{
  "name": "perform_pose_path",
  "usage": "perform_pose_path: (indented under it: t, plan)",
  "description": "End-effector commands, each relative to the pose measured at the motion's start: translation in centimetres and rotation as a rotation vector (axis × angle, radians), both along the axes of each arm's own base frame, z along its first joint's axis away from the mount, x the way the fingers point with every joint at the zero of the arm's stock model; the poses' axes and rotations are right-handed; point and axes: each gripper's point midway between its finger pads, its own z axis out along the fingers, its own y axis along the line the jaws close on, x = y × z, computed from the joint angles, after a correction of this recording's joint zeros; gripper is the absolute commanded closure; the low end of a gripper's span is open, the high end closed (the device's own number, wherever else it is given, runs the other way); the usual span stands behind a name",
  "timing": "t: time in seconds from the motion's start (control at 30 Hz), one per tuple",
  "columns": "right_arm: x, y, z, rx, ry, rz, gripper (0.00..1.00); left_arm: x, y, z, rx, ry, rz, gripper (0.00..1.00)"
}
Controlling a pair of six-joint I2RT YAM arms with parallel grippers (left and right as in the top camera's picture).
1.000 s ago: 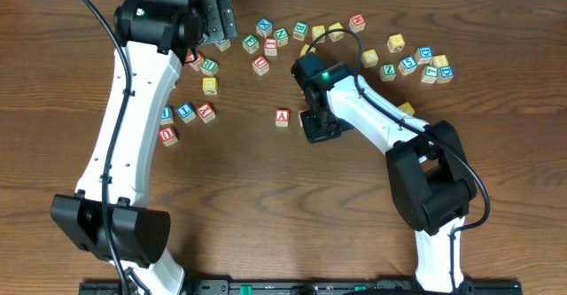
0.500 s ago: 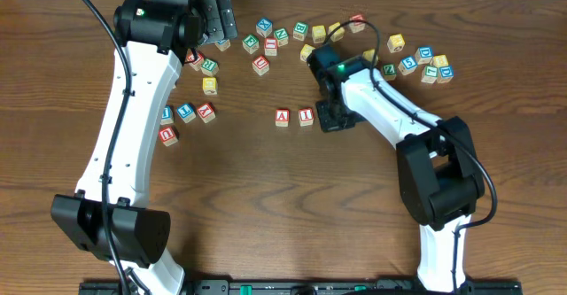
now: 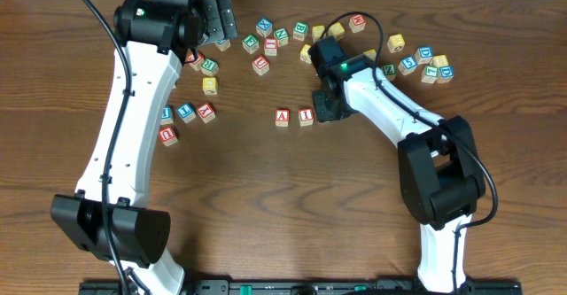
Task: Spell out AI2
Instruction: 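Lower the blue 2 block beside I and open the right gripper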
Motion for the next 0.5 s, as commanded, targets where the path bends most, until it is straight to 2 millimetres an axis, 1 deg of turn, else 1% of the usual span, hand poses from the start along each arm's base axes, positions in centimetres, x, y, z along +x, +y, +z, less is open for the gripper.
perform_pose_path:
  t: [0.0,0.23,0.33,0.47]
  plan:
    - [-0.4,1.1,-0.2,0.007,0.005,0.038,0.98,0.0,0.1,1.0,-0.006,-0.023,0.007,0.00]
    - [-0.7,3.1,-0.1,0.081,0.011,0.068,0.98,-0.1,0.1,0.9,-0.006,-0.019,0.007,0.00]
    - [-0.8,3.2,-0.1,0.085,0.015,0.065,0.98,-0.1,0.1,0.9,-0.005,-0.019,0.007,0.01]
    - [-0.8,3.1,-0.1,0.086,0.017,0.058,0.96,0.0,0.1,0.7,-0.005,-0.015,0.007,0.00]
